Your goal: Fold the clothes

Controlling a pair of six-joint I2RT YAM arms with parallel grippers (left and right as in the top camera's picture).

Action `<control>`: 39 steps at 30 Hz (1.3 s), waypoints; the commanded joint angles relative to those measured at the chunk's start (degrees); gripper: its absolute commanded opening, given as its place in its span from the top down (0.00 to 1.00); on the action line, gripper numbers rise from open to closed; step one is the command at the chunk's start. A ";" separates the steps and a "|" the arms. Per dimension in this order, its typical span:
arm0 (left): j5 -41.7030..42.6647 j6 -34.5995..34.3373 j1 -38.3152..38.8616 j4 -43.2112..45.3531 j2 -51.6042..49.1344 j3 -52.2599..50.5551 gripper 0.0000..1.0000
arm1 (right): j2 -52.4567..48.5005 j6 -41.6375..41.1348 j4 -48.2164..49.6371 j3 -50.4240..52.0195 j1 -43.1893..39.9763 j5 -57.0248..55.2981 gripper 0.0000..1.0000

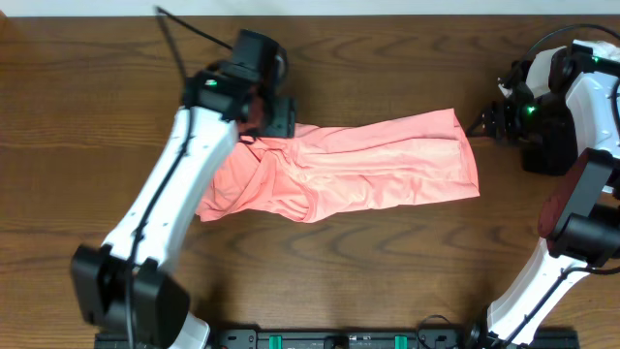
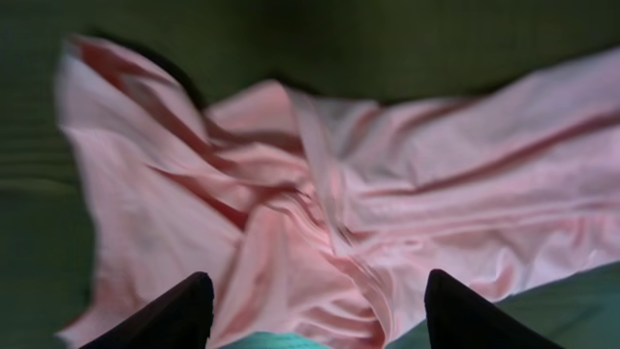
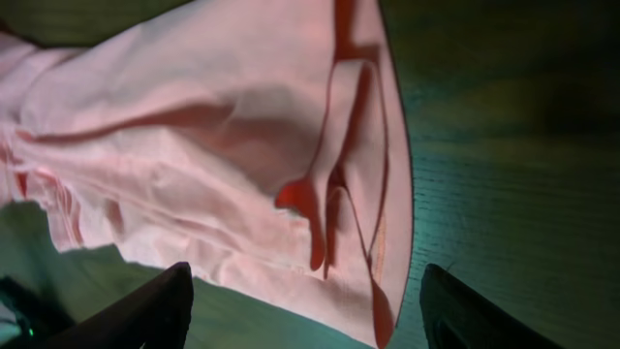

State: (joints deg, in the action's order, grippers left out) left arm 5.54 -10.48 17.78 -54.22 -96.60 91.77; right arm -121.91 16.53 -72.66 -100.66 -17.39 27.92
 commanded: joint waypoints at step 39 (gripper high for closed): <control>-1.14 0.37 -9.73 -0.79 -1.90 -1.44 0.28 | 1.57 -1.36 24.24 22.93 8.35 3.32 0.43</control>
State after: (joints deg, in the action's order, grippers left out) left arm 5.32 -10.48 8.34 -55.07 -97.95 91.07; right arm -119.94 16.84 -49.08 -79.75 -11.16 31.11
